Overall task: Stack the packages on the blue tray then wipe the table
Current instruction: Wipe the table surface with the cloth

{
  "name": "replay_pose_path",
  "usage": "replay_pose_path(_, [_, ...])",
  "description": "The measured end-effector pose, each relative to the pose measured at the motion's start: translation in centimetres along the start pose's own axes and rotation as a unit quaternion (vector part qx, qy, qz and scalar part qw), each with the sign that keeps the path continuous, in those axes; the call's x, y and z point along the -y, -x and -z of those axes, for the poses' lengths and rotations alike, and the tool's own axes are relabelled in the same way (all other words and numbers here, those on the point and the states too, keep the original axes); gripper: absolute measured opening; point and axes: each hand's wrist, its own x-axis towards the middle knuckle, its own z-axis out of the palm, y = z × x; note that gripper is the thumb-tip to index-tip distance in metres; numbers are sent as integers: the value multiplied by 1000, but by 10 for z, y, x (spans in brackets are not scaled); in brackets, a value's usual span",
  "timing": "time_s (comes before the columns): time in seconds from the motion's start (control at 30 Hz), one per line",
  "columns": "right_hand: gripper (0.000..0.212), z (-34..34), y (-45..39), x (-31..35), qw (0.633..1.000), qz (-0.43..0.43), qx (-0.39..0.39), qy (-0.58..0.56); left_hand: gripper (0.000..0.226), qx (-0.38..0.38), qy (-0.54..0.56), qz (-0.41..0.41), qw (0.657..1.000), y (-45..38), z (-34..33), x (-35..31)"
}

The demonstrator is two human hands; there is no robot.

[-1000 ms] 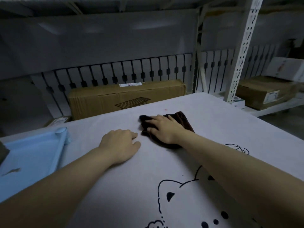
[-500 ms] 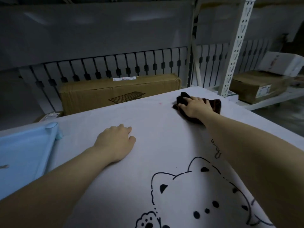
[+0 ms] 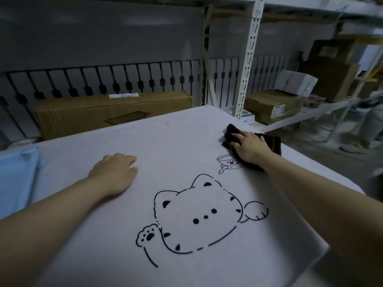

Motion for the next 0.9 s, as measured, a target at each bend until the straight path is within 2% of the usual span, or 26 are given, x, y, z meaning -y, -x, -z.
replay_pose_path(0.17, [48, 1, 70, 40, 993, 116, 23, -13, 53, 19, 40, -25, 999, 29, -7, -21])
replay_pose_path(0.23, [47, -1, 109, 69, 981, 191, 24, 0, 53, 12, 73, -18, 997, 38, -12, -26])
replay_pose_path(0.4, [49, -14, 208, 130, 914, 399, 61, -34, 45, -57, 151, -16, 987, 54, -20, -37])
replay_pose_path(0.5, [48, -19, 228, 127, 891, 446, 73, -48, 42, -56, 159, -26, 985, 64, -22, -47])
replay_pose_path(0.6, [47, -10, 197, 91, 920, 388, 39, -33, 42, -43, 147, -52, 987, 78, -24, -58])
replay_pose_path(0.73, [48, 12, 140, 18, 984, 180, 3, -4, 46, -10, 114, -80, 990, 97, -27, -74])
replay_pose_path(0.8, [50, 16, 125, -19, 997, 75, 9, -3, 50, 6, 99, -99, 990, 104, -28, -78])
replay_pose_path(0.9, [53, 21, 127, -59, 999, -33, -5, -4, 51, 5, 89, -102, 991, 114, -31, -80])
